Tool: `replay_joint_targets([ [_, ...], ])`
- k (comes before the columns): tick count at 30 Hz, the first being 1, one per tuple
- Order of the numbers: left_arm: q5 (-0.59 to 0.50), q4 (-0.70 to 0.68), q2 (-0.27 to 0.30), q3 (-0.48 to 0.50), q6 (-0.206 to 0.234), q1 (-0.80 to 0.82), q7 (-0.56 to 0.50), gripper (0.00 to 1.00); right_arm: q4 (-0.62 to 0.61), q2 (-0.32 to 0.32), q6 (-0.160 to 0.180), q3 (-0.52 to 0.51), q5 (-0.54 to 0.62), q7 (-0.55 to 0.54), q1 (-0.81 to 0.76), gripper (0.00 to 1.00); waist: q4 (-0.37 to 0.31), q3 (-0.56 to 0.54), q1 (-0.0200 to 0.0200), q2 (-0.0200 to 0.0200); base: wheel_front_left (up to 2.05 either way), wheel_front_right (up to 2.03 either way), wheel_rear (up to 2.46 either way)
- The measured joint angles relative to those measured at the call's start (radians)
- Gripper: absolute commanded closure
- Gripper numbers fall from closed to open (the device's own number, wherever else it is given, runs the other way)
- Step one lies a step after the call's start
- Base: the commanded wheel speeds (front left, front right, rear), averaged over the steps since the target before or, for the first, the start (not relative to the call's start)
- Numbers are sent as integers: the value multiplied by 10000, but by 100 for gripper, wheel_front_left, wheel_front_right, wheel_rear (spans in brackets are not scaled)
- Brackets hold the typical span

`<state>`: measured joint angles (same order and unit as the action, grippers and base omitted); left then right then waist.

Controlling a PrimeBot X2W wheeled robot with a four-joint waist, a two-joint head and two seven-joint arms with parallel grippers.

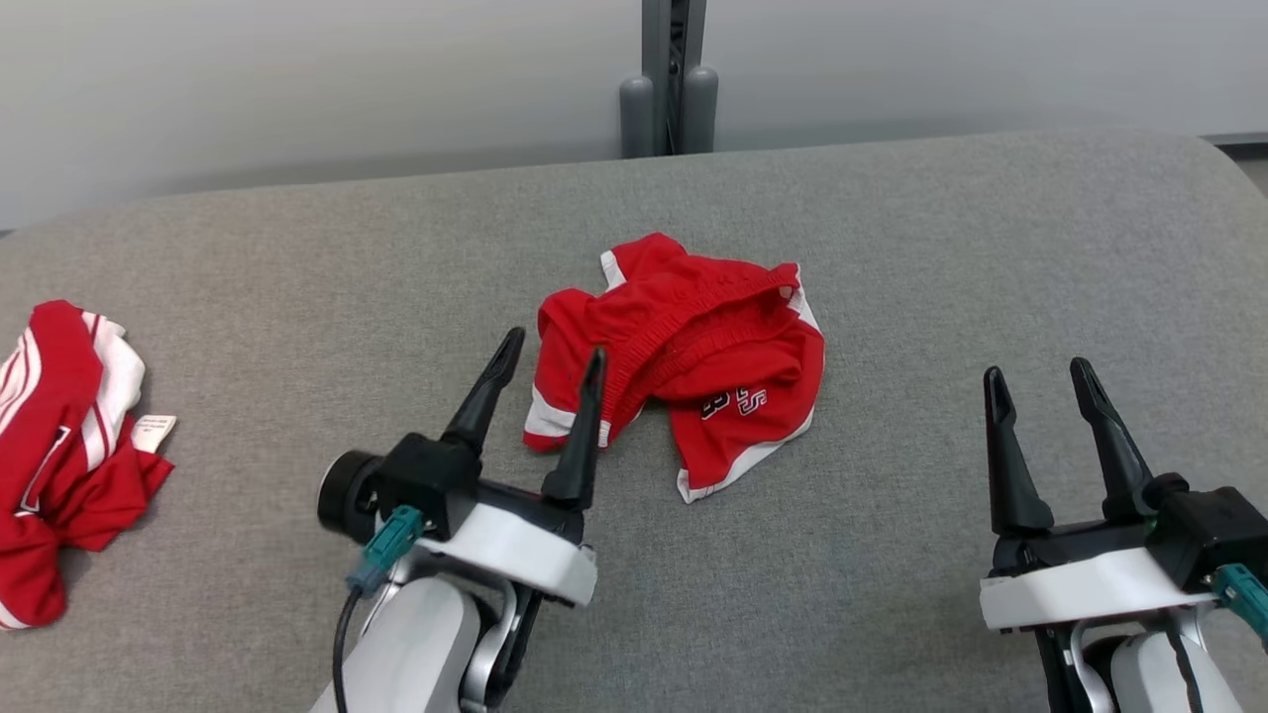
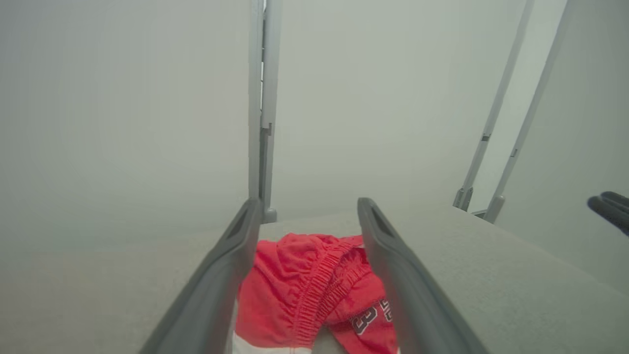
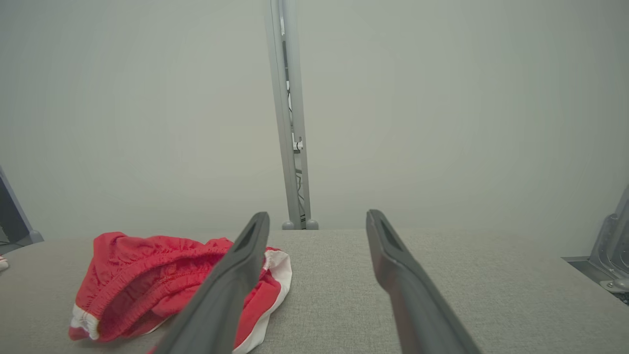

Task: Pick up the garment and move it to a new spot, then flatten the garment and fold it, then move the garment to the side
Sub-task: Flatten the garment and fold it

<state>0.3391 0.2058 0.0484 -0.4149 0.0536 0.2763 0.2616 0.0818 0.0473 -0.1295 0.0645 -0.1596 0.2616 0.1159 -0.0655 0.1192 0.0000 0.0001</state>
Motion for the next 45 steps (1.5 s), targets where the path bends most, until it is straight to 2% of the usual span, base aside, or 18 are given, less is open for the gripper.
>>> replay_joint_targets([
  [3,102,382,8,-623,-113,776,0,0,-67,-2,0,-12,-100,0,210,0,-155,309,0,0,0,0,0],
  [9,1032,1544,2,-1929,-516,2313,-161,0,-215,-2,0,31,-288,0,621,0,-605,960,-1,0,0,0,0],
  [17,1630,2959,-6,-3308,-596,4212,-731,0,-357,2,0,-151,-504,0,977,0,-1256,1847,0,0,0,0,0],
  [22,2830,3591,-13,-3986,-708,4949,-1273,0,-401,4,0,-92,-602,0,1190,0,-1599,2287,0,0,0,0,0],
  [28,3576,4587,-8,-4683,-159,5963,-1689,0,-439,6,0,15,-619,0,1388,0,-1909,2632,0,0,0,0,0],
  [33,4211,4959,-4,-5455,-29,6621,-1914,0,-479,4,0,48,-629,0,1434,0,-2052,2827,-1,0,0,0,0],
  [41,4458,5530,-6,-6870,1032,7718,-2311,0,-477,4,0,198,-738,0,1622,0,-2273,3031,0,0,0,0,0],
  [45,4673,5820,-2,-7574,1367,8076,-2525,0,-445,2,0,349,-876,0,1631,0,-2483,3100,0,0,0,0,0],
])
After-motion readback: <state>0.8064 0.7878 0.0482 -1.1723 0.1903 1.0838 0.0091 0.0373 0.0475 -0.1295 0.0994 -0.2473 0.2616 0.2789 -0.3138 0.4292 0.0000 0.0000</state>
